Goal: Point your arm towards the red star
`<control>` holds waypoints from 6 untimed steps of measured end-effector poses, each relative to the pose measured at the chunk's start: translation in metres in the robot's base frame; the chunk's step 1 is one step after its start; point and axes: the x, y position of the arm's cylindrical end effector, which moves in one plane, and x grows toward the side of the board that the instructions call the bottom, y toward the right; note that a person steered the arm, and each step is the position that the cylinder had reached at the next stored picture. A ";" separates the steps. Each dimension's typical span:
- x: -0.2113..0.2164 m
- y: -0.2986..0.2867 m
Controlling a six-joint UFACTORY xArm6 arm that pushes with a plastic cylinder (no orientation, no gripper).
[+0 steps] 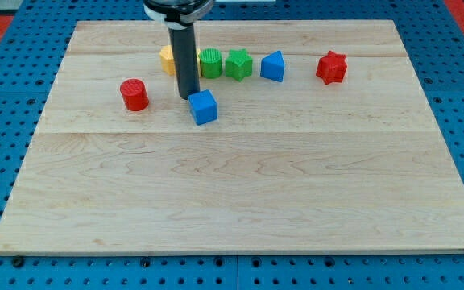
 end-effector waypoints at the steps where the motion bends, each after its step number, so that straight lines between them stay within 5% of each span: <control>1: -0.006 0.013; 4: 0.010 0.281; 5: -0.039 0.331; 6: -0.070 0.295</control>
